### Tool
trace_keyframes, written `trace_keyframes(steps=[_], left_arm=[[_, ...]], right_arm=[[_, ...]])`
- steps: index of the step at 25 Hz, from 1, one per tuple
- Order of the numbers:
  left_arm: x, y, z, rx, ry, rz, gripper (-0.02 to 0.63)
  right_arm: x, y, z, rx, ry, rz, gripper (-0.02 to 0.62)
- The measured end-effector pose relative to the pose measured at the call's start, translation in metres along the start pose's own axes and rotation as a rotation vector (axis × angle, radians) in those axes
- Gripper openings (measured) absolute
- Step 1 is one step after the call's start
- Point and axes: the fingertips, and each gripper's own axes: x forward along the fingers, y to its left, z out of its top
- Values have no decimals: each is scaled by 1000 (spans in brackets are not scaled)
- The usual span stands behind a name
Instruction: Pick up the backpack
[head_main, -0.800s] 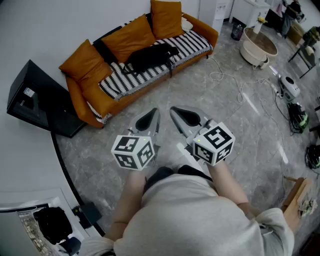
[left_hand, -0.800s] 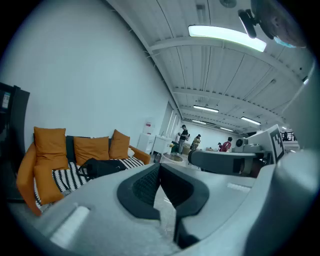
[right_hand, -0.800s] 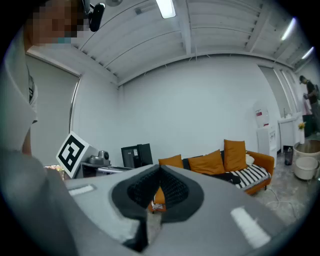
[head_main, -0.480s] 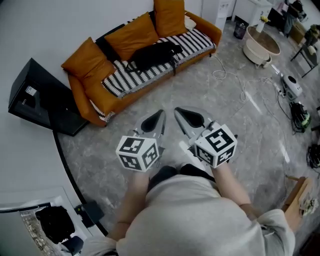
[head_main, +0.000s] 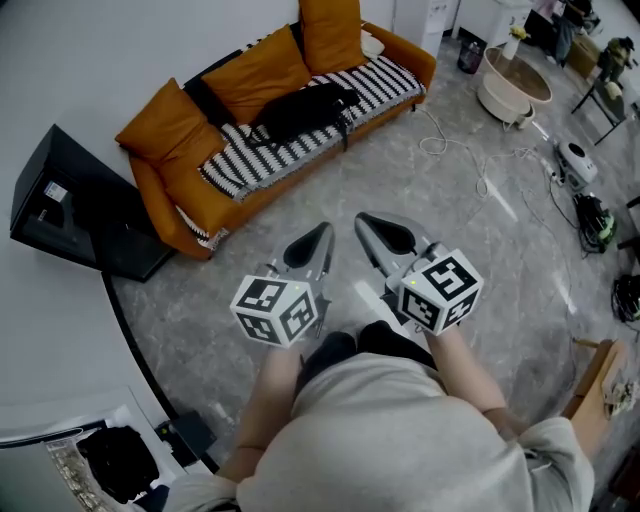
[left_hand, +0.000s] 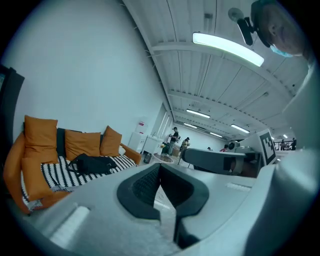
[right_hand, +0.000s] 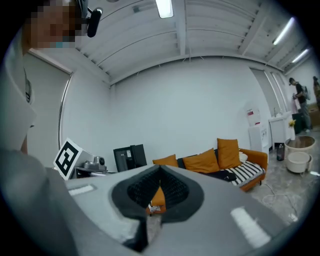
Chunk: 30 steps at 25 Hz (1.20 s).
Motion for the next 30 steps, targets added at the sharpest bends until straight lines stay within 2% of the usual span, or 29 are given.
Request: trace_keyframes(steps=[4, 12, 14, 20, 25, 30], left_arm=[[8, 9, -17, -52, 31, -16, 8], [40, 49, -10, -55, 41, -1, 7], [58, 66, -5, -55, 41, 16, 8], [131, 118, 23, -43, 46, 63, 7], [197, 147, 63, -26, 9, 92, 7], [260, 170, 82, -37, 3, 98, 6]], right_arm=[[10, -1, -11, -11, 28, -11, 3], [52, -33, -23, 21, 64, 11, 3], [68, -54, -20, 29, 61, 19, 3], [122, -132, 11, 145, 5, 96, 3], [167, -193, 45, 123, 5, 145, 3], [199, -240, 61, 114, 5, 202, 3]])
